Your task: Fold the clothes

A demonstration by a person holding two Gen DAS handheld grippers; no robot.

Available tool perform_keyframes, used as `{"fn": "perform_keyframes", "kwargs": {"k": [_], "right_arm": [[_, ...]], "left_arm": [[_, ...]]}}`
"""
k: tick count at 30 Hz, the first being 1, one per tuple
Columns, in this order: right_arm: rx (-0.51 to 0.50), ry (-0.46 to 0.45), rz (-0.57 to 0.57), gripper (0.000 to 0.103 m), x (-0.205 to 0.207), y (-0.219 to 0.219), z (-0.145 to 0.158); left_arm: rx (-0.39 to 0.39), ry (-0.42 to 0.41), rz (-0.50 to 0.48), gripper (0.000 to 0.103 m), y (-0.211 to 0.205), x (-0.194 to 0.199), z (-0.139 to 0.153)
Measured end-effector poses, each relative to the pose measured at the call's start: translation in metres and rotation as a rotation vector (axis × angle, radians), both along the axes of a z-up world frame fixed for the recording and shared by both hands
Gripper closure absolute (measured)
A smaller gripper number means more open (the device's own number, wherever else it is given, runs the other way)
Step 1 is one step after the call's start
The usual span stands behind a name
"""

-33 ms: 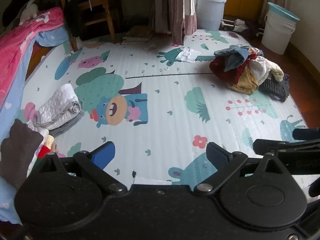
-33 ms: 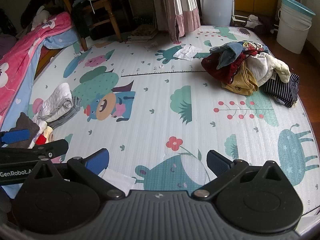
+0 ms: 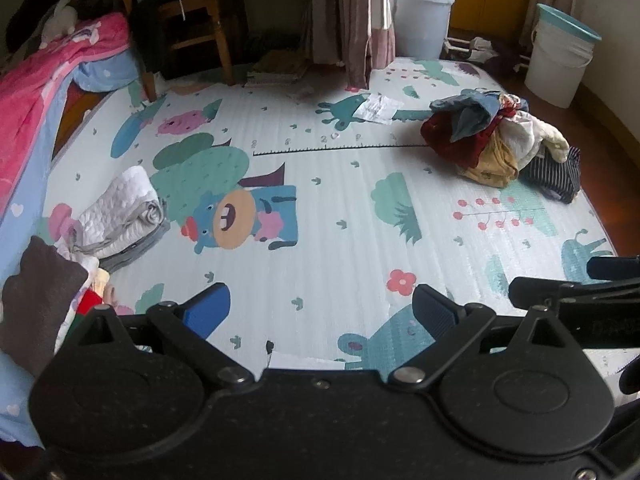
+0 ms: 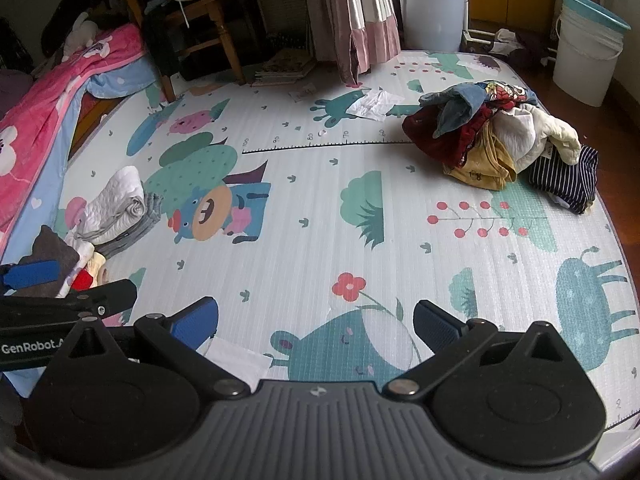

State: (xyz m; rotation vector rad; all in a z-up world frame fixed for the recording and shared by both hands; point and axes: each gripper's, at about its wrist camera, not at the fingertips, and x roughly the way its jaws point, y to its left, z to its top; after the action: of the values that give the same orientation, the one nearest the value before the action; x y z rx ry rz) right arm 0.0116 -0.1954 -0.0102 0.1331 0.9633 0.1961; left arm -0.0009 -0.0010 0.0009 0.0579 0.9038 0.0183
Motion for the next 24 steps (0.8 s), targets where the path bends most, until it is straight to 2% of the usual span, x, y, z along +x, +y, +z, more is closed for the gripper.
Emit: {"fn": "perform_keyframes", "kwargs": {"k": [3, 5, 24], "right_arm": [[-0.006, -0.003, 0.004, 0.0, -0.0008, -0.0001, 0.0003], [-0.017, -0.012, 0.005, 0.0, -0.0036, 0.0025, -0.0016], [-0.008, 0.018, -0.003, 0.0, 0.0015, -0.0024, -0.0064]], "left_arm": [[-0.016, -0.01, -0.01, 0.004, -0.0034, -0.0035, 0.0022], [-0.032, 0.012, -0.003, 0.004, 0.0054, -0.0017, -0.0001], [-0.024, 0.008, -0.006, 0.004, 0.0016, -0.0024, -0.0023]]}}
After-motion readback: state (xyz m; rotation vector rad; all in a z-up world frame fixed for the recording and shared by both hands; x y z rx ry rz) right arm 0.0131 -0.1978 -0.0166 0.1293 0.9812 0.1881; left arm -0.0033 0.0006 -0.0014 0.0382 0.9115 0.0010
